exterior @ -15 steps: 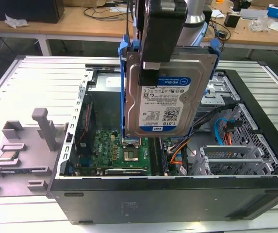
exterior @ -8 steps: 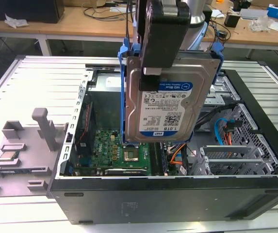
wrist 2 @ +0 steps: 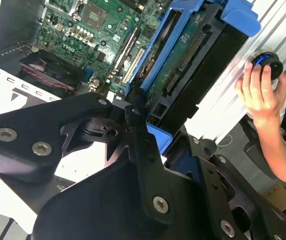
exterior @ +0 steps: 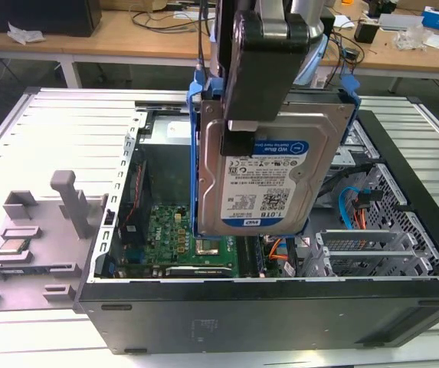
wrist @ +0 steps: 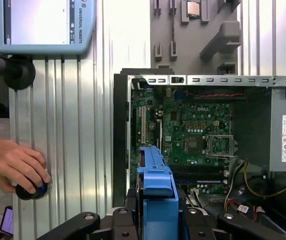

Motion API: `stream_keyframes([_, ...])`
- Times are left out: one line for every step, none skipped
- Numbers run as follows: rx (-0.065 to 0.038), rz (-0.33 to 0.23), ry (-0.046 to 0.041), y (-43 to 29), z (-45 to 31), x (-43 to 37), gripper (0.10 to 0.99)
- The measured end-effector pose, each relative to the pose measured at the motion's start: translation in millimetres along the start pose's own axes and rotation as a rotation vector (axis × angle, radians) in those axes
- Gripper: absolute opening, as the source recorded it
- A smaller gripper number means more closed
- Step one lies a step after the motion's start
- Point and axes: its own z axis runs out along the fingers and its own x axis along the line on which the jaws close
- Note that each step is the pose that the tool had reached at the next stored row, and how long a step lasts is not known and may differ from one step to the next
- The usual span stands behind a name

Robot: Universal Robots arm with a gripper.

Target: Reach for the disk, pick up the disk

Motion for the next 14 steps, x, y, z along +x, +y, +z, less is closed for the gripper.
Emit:
stream_keyframes([0.0,0.0,-0.0001,-0.1,0.2,3.5,0.365])
stream_keyframes([0.0,0.0,0.0,-0.1,0.2,5.8,0.365])
stream_keyframes([0.0,0.0,0.0,-0.1,0.3,7.3,0.365])
stream_keyframes([0.0,0.0,0.0,-0.1,0.4,9.0,0.365])
stream_keyframes([0.0,0.0,0.0,-0.1,0.6,10.6,0.365])
stream_keyframes([0.0,0.0,0.0,-0.2,0.7,12.1,0.365])
stream_keyframes([0.0,0.0,0.0,-0.2,1.0,13.7,0.365])
stream_keyframes([0.0,0.0,-0.0011,-0.1,1.4,14.6,0.365])
stream_keyframes([0.0,0.0,-0.0025,-0.3,1.8,14.9,0.365])
stream_keyframes([0.0,0.0,-0.003,-1.6,2.2,14.9,0.365])
stream_keyframes([0.0,0.0,-0.0029,-5.7,2.4,14.9,0.365])
stream_keyframes([0.0,0.0,-0.0028,-9.7,2.5,14.8,0.365])
stream_keyframes([0.0,0.0,-0.0028,-13.8,2.6,14.8,0.365])
stream_keyframes([0.0,0.0,-0.0029,-15.9,2.6,14.7,0.365])
